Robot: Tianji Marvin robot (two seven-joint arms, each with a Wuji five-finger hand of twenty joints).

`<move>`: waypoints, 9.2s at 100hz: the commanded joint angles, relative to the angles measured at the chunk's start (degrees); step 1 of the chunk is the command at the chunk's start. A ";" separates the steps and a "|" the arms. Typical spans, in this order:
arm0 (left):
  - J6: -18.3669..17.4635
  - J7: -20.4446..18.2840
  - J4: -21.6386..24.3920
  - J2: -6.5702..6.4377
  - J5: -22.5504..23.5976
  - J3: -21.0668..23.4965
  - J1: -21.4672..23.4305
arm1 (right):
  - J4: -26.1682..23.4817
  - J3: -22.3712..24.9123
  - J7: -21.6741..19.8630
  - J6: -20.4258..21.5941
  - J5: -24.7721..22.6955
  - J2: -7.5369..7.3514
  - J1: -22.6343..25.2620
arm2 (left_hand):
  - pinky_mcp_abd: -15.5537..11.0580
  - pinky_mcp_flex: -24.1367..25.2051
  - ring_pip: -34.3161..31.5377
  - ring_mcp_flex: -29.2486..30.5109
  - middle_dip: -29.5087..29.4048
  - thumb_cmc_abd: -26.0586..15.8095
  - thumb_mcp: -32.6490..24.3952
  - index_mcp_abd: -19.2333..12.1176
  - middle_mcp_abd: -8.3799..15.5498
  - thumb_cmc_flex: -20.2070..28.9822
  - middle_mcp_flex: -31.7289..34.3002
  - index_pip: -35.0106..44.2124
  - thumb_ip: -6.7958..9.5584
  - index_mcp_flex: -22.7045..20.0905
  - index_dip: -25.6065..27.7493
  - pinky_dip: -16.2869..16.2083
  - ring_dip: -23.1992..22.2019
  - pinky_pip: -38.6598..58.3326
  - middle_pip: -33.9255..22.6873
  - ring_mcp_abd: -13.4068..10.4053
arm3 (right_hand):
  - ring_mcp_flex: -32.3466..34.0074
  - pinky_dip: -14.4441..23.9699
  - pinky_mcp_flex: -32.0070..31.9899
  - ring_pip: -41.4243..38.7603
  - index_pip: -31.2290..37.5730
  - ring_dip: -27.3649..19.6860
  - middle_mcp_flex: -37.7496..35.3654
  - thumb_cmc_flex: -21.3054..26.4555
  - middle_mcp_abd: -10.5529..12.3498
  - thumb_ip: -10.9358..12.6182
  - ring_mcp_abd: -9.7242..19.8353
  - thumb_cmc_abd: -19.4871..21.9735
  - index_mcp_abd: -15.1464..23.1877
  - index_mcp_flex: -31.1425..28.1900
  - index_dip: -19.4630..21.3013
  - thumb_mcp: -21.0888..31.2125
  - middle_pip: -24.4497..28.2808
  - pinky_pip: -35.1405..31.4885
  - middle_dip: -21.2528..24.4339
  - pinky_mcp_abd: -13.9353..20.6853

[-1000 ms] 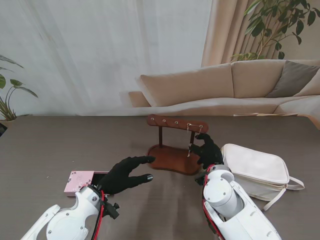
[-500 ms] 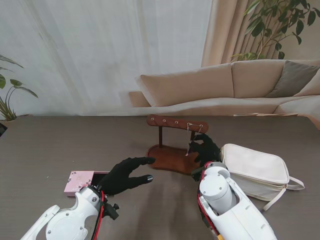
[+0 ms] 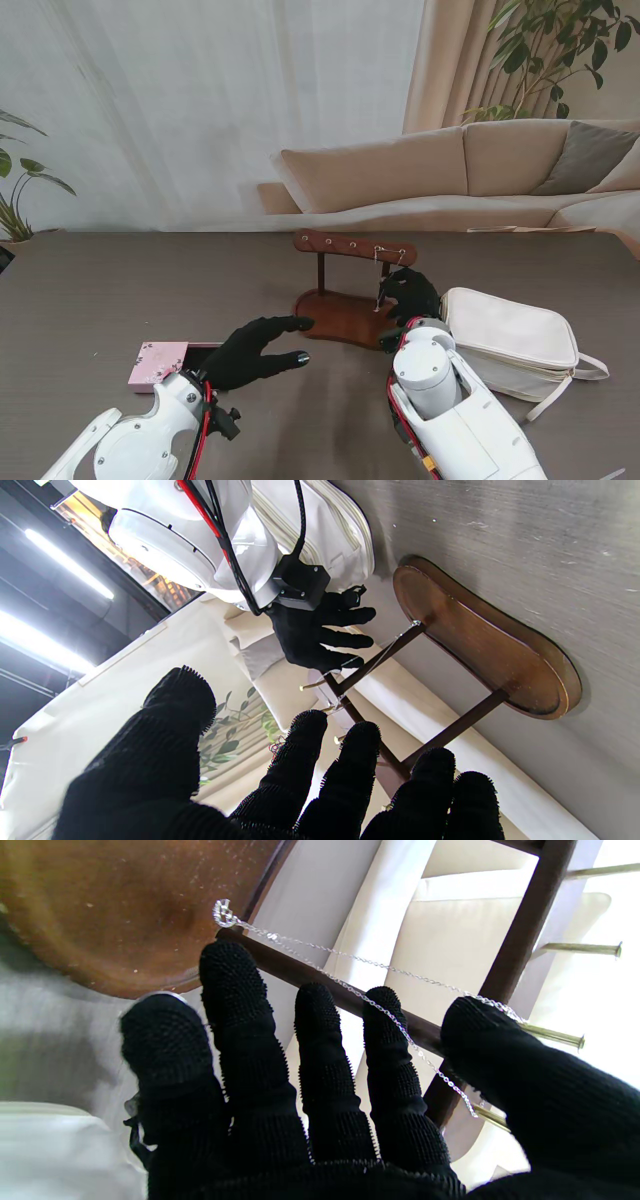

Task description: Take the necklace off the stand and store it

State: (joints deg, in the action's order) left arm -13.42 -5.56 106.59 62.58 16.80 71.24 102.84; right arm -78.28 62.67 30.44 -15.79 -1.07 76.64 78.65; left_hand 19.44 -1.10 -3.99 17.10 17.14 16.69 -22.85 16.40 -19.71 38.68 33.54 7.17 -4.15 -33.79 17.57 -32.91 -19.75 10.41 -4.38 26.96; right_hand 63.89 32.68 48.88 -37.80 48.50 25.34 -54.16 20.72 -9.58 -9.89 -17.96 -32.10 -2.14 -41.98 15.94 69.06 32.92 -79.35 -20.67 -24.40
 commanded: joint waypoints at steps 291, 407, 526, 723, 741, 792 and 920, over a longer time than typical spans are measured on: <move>0.64 -3.68 0.26 -0.42 -1.35 -0.81 -0.73 | -10.55 4.61 3.75 -1.68 2.13 1.06 1.10 | -3.17 0.89 -0.07 0.47 0.49 -2.80 2.91 0.71 -0.36 1.78 0.93 1.16 1.98 -4.37 1.27 0.18 0.86 -1.41 -0.08 -0.07 | 10.55 -1.42 1.40 -32.41 17.87 7.76 -18.19 13.54 -2.55 -8.29 2.82 -13.13 -2.63 -11.45 5.27 9.44 7.92 -9.58 -11.76 -3.58; 0.50 -3.60 0.60 -0.43 -1.10 -0.50 -0.32 | -14.96 2.40 -0.82 -3.05 -1.66 -0.32 -0.13 | -3.16 0.81 -0.04 0.56 0.48 -2.96 3.25 0.73 -0.34 1.95 0.97 1.02 2.04 -4.07 1.26 0.12 1.24 -1.37 -0.09 0.05 | 10.53 -0.79 0.79 -31.81 17.43 7.41 -17.71 13.70 -2.19 -8.46 2.71 -12.21 -2.27 -11.24 5.63 8.63 7.51 -9.30 -11.84 -3.35; 4.12 -3.00 1.24 -0.86 9.77 1.55 -1.06 | -22.02 2.48 -8.36 -1.59 -3.43 -2.94 1.55 | -2.89 0.21 -1.12 0.21 0.44 -2.65 2.57 -0.46 0.41 1.94 0.30 0.06 2.07 -1.40 0.77 0.20 -0.89 -1.29 0.08 -0.50 | 10.60 -0.65 0.87 -32.11 17.44 7.60 -18.09 13.59 -1.61 -8.46 3.23 -12.35 -1.64 -11.59 5.76 8.86 7.11 -9.21 -11.85 -2.62; 2.00 -32.57 -6.78 -6.49 43.83 18.89 -4.65 | -28.67 3.44 -16.76 7.01 -0.23 -6.15 13.02 | -15.48 3.35 4.57 -16.67 -5.48 16.01 -16.31 2.45 7.96 -11.74 -26.45 -8.80 -4.20 26.01 -10.72 28.83 10.56 -11.57 4.15 -14.29 | 10.61 -0.65 1.16 -32.62 17.39 7.94 -18.42 13.67 -1.89 -8.57 3.29 -12.46 -1.97 -11.75 5.93 9.07 6.97 -9.22 -12.06 -2.50; 1.94 -31.38 -8.98 -6.48 46.21 17.22 -5.97 | -28.74 3.74 -16.82 7.09 0.03 -6.17 13.25 | -15.87 3.25 4.86 -16.81 -5.04 16.09 -17.18 2.07 7.45 -12.71 -27.10 -9.45 -4.52 25.93 -13.12 30.78 12.19 -11.82 4.00 -13.93 | 10.63 -0.65 1.16 -32.70 17.41 7.97 -18.48 13.69 -1.90 -8.55 3.29 -12.54 -2.04 -11.81 5.94 9.10 6.99 -9.22 -12.06 -2.48; 1.91 -28.90 -13.60 -6.58 49.57 12.63 -9.38 | -28.89 4.26 -17.04 6.77 0.74 -6.18 13.54 | -16.17 3.22 5.21 -17.03 -4.73 17.28 -19.40 2.11 7.63 -12.06 -27.67 -8.16 -4.75 25.85 -12.15 33.26 15.12 -11.93 4.15 -14.12 | 10.59 -0.65 1.16 -32.75 17.41 8.01 -18.63 13.62 -2.00 -8.53 3.18 -12.69 -2.21 -11.93 5.92 9.27 6.98 -9.20 -12.02 -2.61; 3.09 -15.24 -25.76 -6.47 49.22 4.34 -11.04 | -29.05 4.53 -16.77 6.54 2.32 -5.98 13.81 | -16.23 -6.89 -15.46 9.63 9.36 22.62 -26.09 -8.49 12.89 10.88 5.27 60.02 -6.75 3.38 25.83 6.03 -45.64 43.60 -14.42 -15.69 | 10.57 -0.61 1.22 -32.88 17.37 8.08 -18.68 13.58 -2.10 -8.48 2.95 -12.85 -2.34 -12.06 5.89 9.42 6.96 -9.26 -12.02 -2.74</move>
State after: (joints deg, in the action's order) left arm -10.41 -19.09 84.93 55.37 66.27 77.10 89.88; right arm -106.86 67.41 14.29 -9.21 1.15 70.37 92.05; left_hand 3.00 -5.88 -16.95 23.45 21.91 48.12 -42.63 21.74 -14.50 29.61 27.87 31.95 -11.14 -16.58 42.79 -25.80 -62.81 50.41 -9.31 9.96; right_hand 72.35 31.96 49.44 -69.09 65.50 32.87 -70.57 33.33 -11.26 -16.78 -15.08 -42.83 -5.42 -52.37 21.03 74.44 40.23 -86.11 -32.06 -26.64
